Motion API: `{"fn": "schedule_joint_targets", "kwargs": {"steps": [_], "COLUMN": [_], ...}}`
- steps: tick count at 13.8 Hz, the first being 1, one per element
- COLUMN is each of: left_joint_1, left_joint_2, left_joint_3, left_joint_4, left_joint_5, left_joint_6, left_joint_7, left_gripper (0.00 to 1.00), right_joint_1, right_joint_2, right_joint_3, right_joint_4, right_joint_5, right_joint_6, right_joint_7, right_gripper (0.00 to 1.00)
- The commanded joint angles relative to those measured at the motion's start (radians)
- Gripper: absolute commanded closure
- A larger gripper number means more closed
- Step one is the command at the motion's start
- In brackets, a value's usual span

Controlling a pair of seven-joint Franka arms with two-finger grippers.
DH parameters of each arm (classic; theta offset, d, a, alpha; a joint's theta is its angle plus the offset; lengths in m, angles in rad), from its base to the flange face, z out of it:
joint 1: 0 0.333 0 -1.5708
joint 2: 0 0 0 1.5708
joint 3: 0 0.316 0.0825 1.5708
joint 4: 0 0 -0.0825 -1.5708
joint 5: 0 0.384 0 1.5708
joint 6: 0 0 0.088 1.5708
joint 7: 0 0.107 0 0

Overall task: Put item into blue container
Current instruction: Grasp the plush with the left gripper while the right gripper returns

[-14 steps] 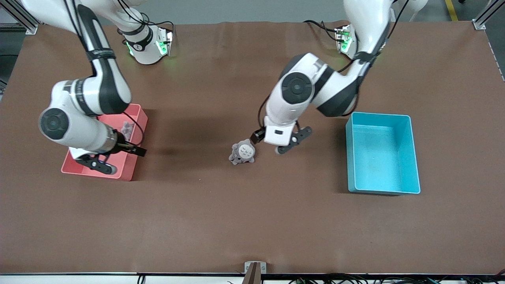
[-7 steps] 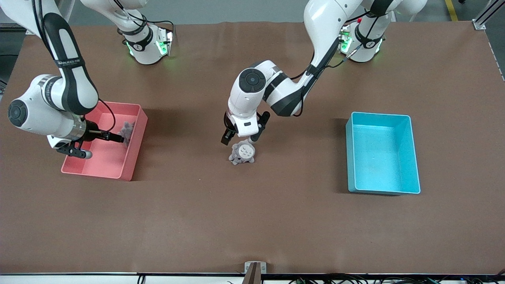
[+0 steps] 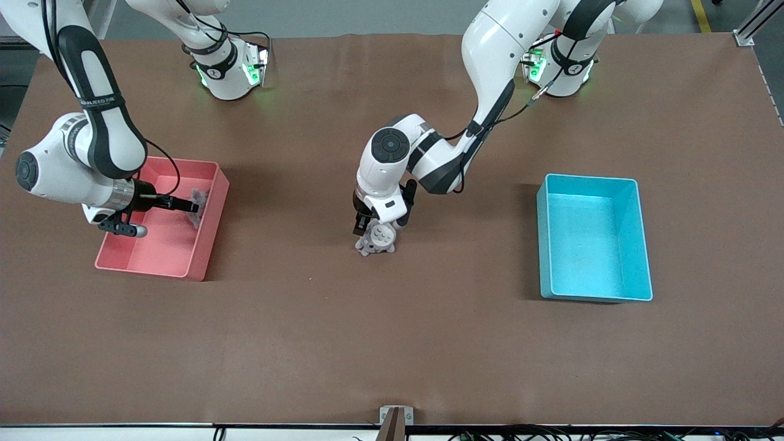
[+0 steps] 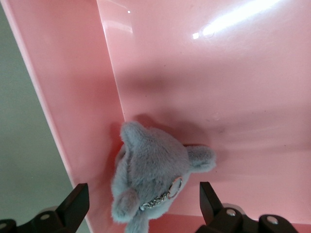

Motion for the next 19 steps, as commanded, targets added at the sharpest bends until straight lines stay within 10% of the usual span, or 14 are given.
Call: {"fn": "schedule_joint_targets", "kwargs": {"steps": [1,5,9,15,19], "left_joint_1": [-0.005,-0.005,0.006,0.009,0.035], "left_joint_2": [0.016,0.031,0.028,-0.025,-0.247], "left_joint_3": [0.014,0.014,0.014,0.015,0.010], "left_joint_4": [0.026,0.027,0.027,0.024,0.011], "left_joint_5": [0.021,0.021,0.017,0.059,0.168], "left_joint_6": [0.001,0.004,0.004,-0.012,-0.297], "left_joint_7": [-0.017,-0.015,-0.015,0.011,0.085], "left_gripper": [0.32,0.44,0.97,1.00,1.00], "right_joint_1": [-0.025,-0.024,-0.024,-0.022,-0.017], "right_joint_2": [-0.026,-0.026,-0.026,-0.025,-0.014], "right_joint_3": [0.022,0.020,0.020,0.020,0.022], "right_joint_4": [-0.030,-0.030,-0.030,-0.030,-0.030], "right_joint_5": [0.030,0.030,0.030,0.030,0.030], "right_joint_6": [0.009,0.009,0.007,0.007,0.014], "right_joint_7": [-0.028,-0.028,-0.028,-0.028,-0.028], "right_gripper": [0.00,0.00,0.00,0.00,0.00]}}
